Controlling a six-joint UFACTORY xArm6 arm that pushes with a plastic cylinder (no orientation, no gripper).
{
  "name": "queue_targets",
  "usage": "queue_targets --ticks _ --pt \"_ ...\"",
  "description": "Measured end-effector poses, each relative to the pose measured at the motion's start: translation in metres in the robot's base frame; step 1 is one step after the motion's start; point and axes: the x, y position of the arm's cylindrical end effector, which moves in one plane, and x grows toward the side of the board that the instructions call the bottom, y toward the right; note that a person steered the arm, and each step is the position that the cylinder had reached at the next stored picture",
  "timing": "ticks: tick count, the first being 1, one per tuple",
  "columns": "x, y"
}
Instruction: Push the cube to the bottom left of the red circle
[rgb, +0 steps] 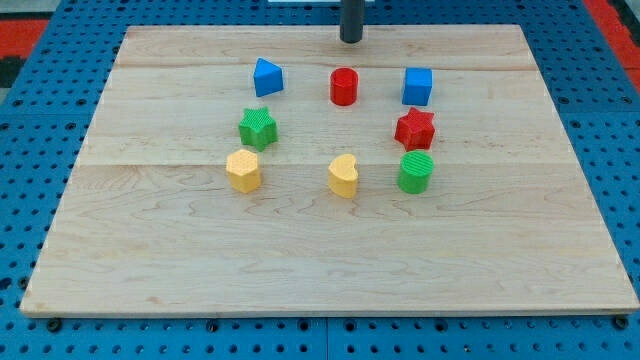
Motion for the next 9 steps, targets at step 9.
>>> queue_targets --ticks 9 --pt "0.122 0.049"
